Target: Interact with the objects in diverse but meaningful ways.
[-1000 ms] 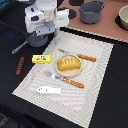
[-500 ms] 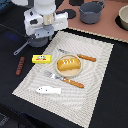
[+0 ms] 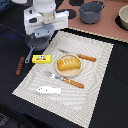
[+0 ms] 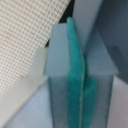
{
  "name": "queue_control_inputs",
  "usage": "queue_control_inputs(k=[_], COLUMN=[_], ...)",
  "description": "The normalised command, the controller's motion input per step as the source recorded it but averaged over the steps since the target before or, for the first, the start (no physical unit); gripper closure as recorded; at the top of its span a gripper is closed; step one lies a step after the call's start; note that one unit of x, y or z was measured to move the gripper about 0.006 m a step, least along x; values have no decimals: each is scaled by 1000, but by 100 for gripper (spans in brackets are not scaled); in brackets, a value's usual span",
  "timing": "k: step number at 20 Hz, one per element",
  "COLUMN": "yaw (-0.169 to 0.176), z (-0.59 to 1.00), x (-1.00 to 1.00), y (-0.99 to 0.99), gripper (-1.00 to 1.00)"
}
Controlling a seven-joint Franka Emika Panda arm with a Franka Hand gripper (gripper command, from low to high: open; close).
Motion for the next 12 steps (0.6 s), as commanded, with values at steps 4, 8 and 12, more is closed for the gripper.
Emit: queue_control_inputs(k=[4, 8, 12], yaw=[-108, -59, -23], z=[576, 461, 364], x=[-189, 319, 526], y=[181, 439, 664], gripper=[100, 100, 100])
